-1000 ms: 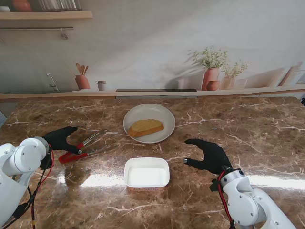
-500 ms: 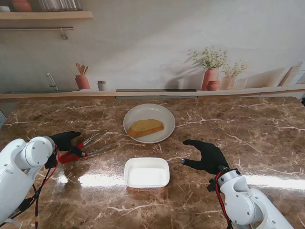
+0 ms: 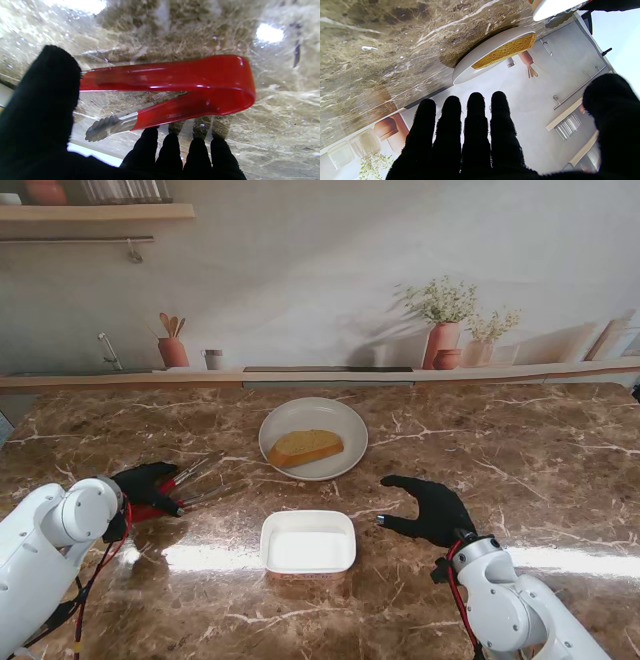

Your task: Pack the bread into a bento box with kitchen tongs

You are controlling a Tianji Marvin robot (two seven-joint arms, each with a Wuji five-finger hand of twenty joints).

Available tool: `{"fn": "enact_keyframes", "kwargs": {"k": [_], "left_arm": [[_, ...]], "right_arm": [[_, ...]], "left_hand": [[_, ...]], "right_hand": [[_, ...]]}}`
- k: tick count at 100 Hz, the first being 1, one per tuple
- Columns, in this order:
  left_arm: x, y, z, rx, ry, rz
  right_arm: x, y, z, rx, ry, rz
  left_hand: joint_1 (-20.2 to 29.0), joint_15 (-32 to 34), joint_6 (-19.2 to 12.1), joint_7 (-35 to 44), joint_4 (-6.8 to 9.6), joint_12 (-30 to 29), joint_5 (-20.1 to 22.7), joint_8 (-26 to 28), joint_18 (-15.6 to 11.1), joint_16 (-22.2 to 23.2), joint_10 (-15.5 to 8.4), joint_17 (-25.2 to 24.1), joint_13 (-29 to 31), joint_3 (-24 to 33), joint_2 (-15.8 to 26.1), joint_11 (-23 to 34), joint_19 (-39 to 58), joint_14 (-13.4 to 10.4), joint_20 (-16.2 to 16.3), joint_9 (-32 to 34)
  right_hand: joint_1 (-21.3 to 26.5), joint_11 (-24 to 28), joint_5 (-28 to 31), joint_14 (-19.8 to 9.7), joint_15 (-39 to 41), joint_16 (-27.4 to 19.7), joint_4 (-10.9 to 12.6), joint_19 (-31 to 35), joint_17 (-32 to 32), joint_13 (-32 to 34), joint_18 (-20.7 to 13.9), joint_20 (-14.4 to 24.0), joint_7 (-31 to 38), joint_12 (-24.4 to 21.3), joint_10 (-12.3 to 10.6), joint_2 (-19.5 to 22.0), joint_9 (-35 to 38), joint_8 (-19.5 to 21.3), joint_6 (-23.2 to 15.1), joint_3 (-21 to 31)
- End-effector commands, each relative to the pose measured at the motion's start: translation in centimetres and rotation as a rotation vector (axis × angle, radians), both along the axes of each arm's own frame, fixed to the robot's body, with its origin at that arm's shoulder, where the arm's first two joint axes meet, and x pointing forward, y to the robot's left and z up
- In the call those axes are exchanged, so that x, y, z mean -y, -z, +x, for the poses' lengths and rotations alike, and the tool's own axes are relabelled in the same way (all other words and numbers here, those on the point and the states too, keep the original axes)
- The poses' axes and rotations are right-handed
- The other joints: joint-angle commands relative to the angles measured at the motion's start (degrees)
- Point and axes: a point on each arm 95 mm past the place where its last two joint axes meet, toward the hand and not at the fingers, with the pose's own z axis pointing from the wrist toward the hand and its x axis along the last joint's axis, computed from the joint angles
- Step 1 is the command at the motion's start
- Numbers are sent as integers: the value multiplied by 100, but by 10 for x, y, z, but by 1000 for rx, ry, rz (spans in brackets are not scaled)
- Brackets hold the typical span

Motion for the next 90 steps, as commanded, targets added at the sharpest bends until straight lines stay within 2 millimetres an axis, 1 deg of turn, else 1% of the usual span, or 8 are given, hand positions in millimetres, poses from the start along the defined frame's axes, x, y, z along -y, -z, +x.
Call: {"fn": "enact_keyframes", "kwargs": {"k": [1, 6, 21, 45, 64, 72, 84, 90], "left_arm": [[-1, 22, -10, -45, -12, -1], [-1, 26, -11, -37, -19, -7], [-2, 37, -14, -20, -33, -26], [0, 55, -23, -34, -35, -52], [4, 70, -33, -14, -51, -84], [7, 73, -36, 22, -56, -91], [9, 73, -39, 46, -56, -92], [9, 72, -39, 60, -58, -92]], "right_arm": [[0, 7, -4, -29, 4, 2], [0, 7, -4, -30, 2, 2], [0, 8, -4, -35, 0, -2], [-2, 9, -5, -36, 8, 3], [-3, 9, -5, -40, 4, 4], [-4, 9, -5, -40, 4, 4], [-4, 9, -5, -42, 4, 7], [-4, 8, -5, -42, 3, 9]], "left_hand": [[-108, 188, -183, 15, -132, -30, -285, 82, -111, 48, -72, 65, 80, 169, -159, 20, 18, 4, -30, -60], [-91, 210, -335, 46, -130, 0, -279, 135, -100, 72, -97, 63, 84, 187, -178, 50, 25, 1, -23, -52], [-142, 255, -1062, 378, -181, 282, -357, 902, -67, 247, -198, 43, 77, 418, -334, 115, 80, -21, 53, -51], [-124, 245, -1448, 440, -200, 205, -369, 1237, 18, 250, -255, 27, 80, 477, -380, 68, 110, -1, 113, -41], [-115, 332, -1650, 769, -230, 393, -383, 2035, 158, 514, -285, -32, 66, 731, -441, 161, 235, 40, 385, -35], [-87, 445, -1791, 1151, -235, 610, -360, 2402, 235, 674, -304, -46, 113, 862, -462, 231, 444, 77, 665, -30], [27, 535, -1913, 1580, -222, 756, -298, 2575, 247, 704, -310, -34, 145, 1008, -401, 279, 556, 73, 765, 1], [106, 598, -2018, 2272, -205, 790, -295, 2797, 271, 724, -291, -40, 184, 1119, -354, 365, 716, 85, 845, 33]], "right_hand": [[68, 28, 48, -84, 60, 86, 215, -84, -8, 17, -44, 158, 40, 55, -17, -11, 79, 71, -37, 22], [75, 32, 59, -85, 62, 88, 213, -81, -5, 24, -40, 162, 46, 60, -23, -9, 93, 73, -39, 19], [100, 43, 91, -79, 66, 95, 211, -75, 1, 43, -36, 173, 63, 74, -15, 23, 127, 78, -52, 7], [183, 66, 160, -73, 82, 105, 209, -38, 37, 94, -25, 194, 105, 98, -2, 57, 196, 91, -71, -41], [236, 100, 209, -72, 91, 108, 209, -13, 50, 126, -24, 204, 134, 122, -13, 92, 282, 98, -78, -86], [254, 115, 222, -76, 94, 109, 210, 0, 60, 139, -25, 208, 142, 135, -16, 109, 320, 98, -81, -101], [280, 124, 235, -73, 97, 109, 213, 14, 67, 150, -22, 210, 150, 150, -12, 130, 347, 97, -80, -122], [288, 131, 241, -77, 102, 111, 214, 20, 66, 162, -27, 210, 153, 159, -13, 146, 371, 96, -83, -134]]}}
